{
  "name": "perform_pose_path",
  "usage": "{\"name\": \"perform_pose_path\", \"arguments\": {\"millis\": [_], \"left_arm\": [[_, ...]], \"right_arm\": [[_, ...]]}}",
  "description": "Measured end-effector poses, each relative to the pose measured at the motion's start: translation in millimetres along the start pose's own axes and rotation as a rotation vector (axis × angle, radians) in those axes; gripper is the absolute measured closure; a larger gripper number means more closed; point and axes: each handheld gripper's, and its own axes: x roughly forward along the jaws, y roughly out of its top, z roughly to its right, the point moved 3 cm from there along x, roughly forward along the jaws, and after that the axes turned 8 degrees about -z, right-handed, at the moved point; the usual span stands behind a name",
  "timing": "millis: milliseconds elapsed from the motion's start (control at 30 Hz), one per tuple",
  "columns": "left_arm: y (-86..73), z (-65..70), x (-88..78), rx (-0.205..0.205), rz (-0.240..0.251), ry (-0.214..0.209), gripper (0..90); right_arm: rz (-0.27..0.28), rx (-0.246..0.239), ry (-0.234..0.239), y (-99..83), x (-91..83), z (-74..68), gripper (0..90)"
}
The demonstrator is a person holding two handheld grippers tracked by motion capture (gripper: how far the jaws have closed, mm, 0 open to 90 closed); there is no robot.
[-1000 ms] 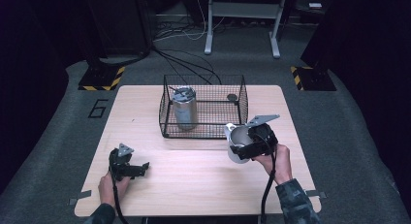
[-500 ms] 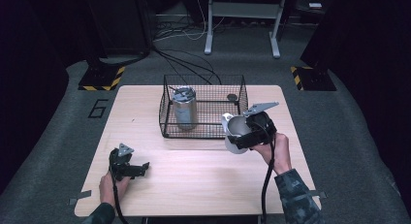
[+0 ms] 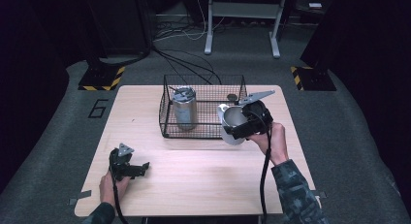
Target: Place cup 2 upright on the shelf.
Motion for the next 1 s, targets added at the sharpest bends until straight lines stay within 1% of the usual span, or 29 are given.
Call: {"name": "perform_pose_path", "arguments": {"millis": [33, 100, 133, 167, 233, 267, 333, 367, 433, 467, 500, 733, 767, 800, 833, 1000], "left_arm": [[0.0, 0.0, 0.0, 0.0, 0.0, 0.0, 0.0], [0.0, -0.1, 0.0, 0.001, 0.0, 0.0, 0.0], [0.0, 0.0, 0.0, 0.0, 0.0, 0.0, 0.0], [0.0, 0.0, 0.0, 0.0, 0.0, 0.0, 0.0], [0.0, 0.0, 0.0, 0.001, 0.0, 0.0, 0.0], [0.0, 0.0, 0.0, 0.001, 0.0, 0.0, 0.0], [0.0, -0.1, 0.0, 0.001, 0.0, 0.0, 0.0], [0.0, 0.0, 0.0, 0.0, 0.0, 0.0, 0.0], [0.0, 0.0, 0.0, 0.0, 0.0, 0.0, 0.0], [0.1, 0.0, 0.0, 0.001, 0.0, 0.0, 0.0], [0.1, 0.0, 0.1, 0.0, 0.0, 0.0, 0.0], [0.2, 0.1, 0.1, 0.001, 0.0, 0.0, 0.0], [0.2, 0.1, 0.1, 0.001, 0.0, 0.0, 0.0], [0.2, 0.1, 0.1, 0.001, 0.0, 0.0, 0.0], [0.2, 0.1, 0.1, 0.0, 0.0, 0.0, 0.0], [0.2, 0.1, 0.1, 0.0, 0.0, 0.0, 0.0]], "right_arm": [[-0.007, 0.016, 0.001, 1.0, -0.5, -1.1, 5.9], [-0.003, 0.001, -0.001, 5.4, -0.4, 0.0, 5.9], [-0.005, 0.008, -0.002, 7.3, -0.6, -0.3, 5.9], [-0.002, -0.003, -0.003, 8.7, -0.6, 0.6, 5.9], [-0.006, -0.003, -0.004, 12.4, -0.7, 1.2, 5.9], [0.003, -0.01, -0.006, 14.2, -0.2, 2.0, 5.9], [-0.008, -0.003, -0.005, 16.4, -0.9, 1.9, 5.9], [0.002, -0.003, -0.009, 17.9, -0.1, 2.3, 5.9], [0.002, -0.003, -0.009, 21.4, 0.3, 3.1, 5.9], [0.002, -0.014, -0.009, 22.5, 0.5, 4.2, 5.9], [0.004, -0.003, -0.01, 24.1, 0.9, 4.1, 5.9], [0.001, 0.0, -0.008, 25.4, 0.9, 4.2, 5.9], [-0.002, -0.001, -0.007, 36.4, 2.9, 6.6, 5.9], [-0.002, -0.001, -0.007, 36.4, 2.9, 6.6, 5.9], [-0.001, -0.014, -0.009, 39.7, 4.4, 7.8, 5.9], [0.001, -0.016, -0.008, 46.0, 8.8, 9.2, 5.9]]}}
